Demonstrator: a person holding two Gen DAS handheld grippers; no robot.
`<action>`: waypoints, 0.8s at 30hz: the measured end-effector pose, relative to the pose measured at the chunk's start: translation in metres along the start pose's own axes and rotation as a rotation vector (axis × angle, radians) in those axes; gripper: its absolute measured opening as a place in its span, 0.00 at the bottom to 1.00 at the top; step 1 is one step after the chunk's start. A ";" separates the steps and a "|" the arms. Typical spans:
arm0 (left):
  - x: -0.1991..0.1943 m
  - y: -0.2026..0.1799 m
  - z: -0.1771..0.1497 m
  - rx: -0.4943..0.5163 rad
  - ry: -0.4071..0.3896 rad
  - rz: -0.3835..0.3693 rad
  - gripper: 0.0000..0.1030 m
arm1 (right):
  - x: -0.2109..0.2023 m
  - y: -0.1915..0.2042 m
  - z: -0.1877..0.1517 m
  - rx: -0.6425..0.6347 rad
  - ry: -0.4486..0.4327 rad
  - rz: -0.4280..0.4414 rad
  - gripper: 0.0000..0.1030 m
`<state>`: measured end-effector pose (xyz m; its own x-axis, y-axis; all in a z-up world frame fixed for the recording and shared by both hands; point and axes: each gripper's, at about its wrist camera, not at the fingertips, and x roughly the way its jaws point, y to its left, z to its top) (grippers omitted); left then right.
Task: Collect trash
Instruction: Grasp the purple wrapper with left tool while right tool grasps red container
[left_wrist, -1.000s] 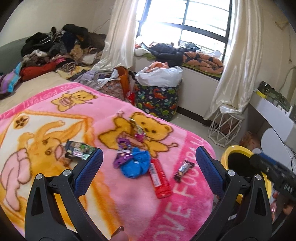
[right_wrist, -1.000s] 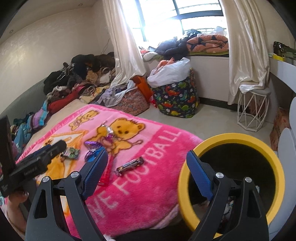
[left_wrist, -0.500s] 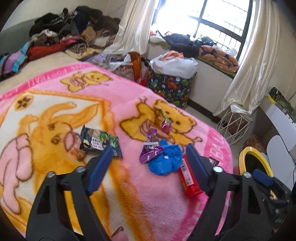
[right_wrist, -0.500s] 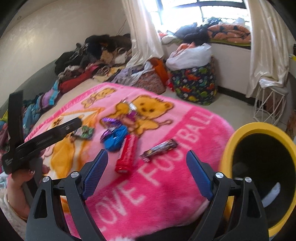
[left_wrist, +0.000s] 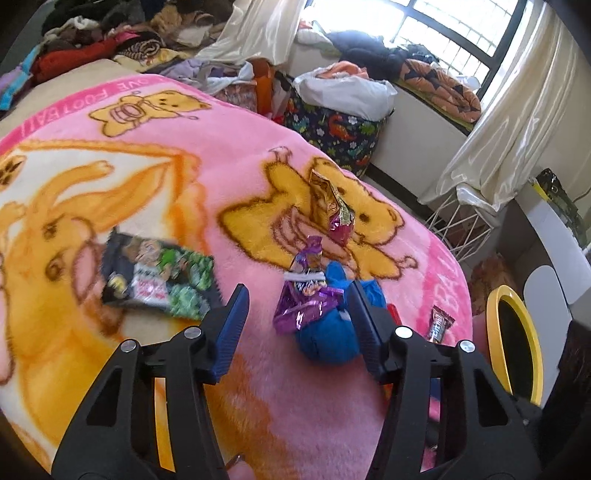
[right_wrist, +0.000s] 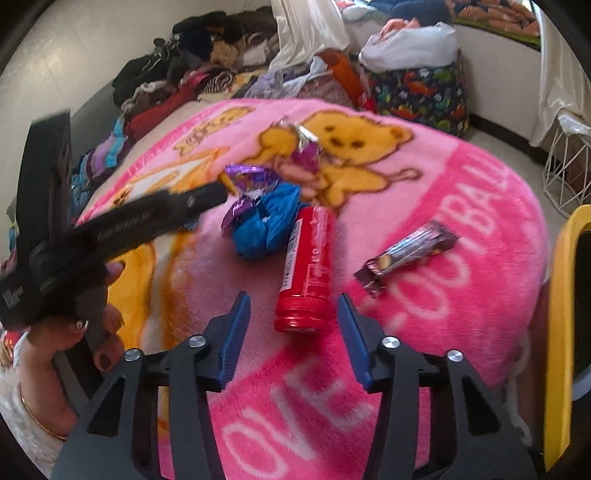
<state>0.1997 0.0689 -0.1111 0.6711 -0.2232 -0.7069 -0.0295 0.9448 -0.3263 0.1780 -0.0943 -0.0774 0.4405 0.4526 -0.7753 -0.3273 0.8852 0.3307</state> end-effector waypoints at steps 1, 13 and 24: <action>0.003 -0.001 0.002 0.002 0.004 0.000 0.46 | 0.003 0.000 0.000 0.006 0.009 0.003 0.43; 0.046 0.005 0.030 -0.066 0.085 -0.006 0.13 | -0.004 -0.008 -0.006 0.039 -0.020 0.067 0.34; -0.033 0.005 -0.001 -0.071 -0.073 -0.052 0.12 | -0.048 -0.006 -0.016 -0.018 -0.107 0.097 0.34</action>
<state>0.1764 0.0809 -0.0901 0.7254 -0.2507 -0.6411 -0.0442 0.9125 -0.4068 0.1457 -0.1231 -0.0508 0.4921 0.5454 -0.6785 -0.3872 0.8352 0.3905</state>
